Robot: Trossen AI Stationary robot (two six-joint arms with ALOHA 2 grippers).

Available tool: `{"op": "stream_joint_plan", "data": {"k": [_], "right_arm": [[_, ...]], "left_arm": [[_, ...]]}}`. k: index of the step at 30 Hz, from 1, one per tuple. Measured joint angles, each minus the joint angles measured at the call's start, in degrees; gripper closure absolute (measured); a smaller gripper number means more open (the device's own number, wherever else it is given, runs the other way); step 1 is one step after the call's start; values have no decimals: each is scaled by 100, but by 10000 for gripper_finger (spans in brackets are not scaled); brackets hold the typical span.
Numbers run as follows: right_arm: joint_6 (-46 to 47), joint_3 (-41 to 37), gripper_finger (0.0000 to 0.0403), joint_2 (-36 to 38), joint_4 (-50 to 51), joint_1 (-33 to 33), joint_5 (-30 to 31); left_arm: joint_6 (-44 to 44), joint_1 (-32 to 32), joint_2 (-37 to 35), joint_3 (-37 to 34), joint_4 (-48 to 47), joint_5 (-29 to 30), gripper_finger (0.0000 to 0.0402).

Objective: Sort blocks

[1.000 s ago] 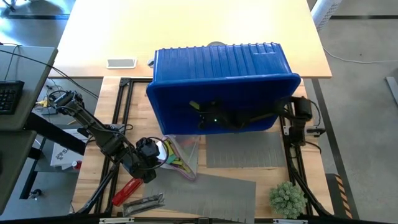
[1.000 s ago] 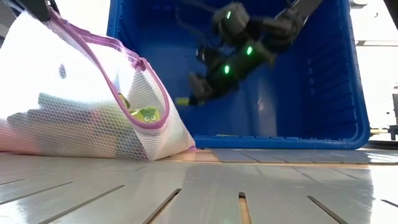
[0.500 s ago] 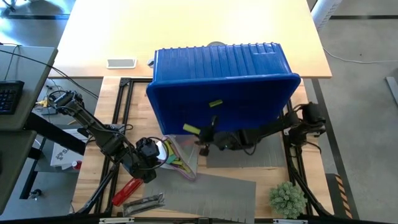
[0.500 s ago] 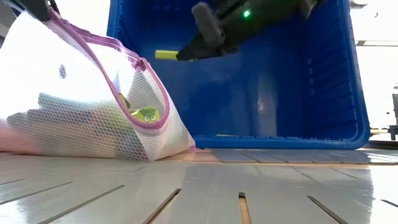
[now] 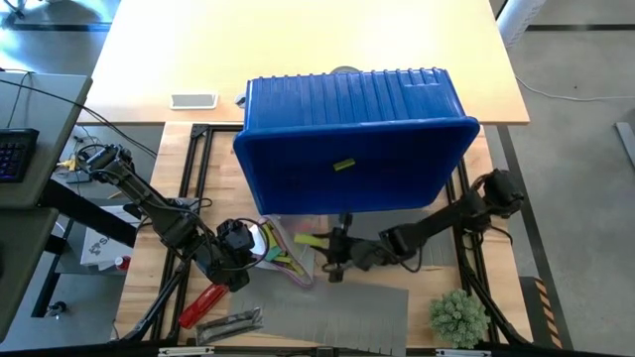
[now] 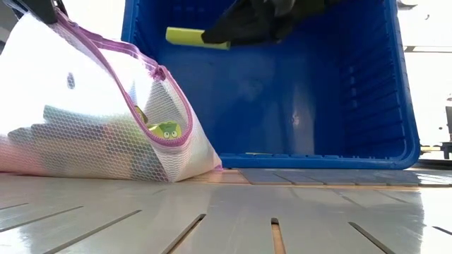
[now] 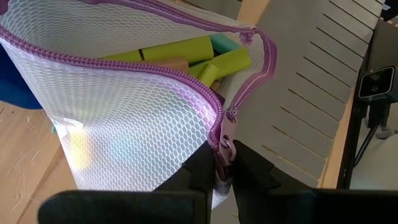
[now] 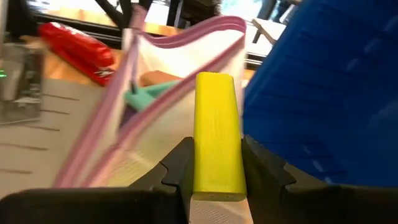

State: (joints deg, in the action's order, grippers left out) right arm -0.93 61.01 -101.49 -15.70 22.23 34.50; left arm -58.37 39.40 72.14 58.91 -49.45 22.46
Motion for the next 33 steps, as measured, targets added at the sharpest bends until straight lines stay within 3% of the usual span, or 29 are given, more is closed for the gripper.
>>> {"op": "stream_joint_plan", "data": {"k": [12,26,33], "right_arm": [[137,0,316,-22,-59,643,-14],[95,9,316,-338,-1323,1230,-609],[543,398,316,-931,-1818,1128,-130]], "left_arm": [[0,1,0,-2,-2,0,378],[0,0,-2,0,2,2,378],[0,0,-2,-1,-2,1,378]]}}
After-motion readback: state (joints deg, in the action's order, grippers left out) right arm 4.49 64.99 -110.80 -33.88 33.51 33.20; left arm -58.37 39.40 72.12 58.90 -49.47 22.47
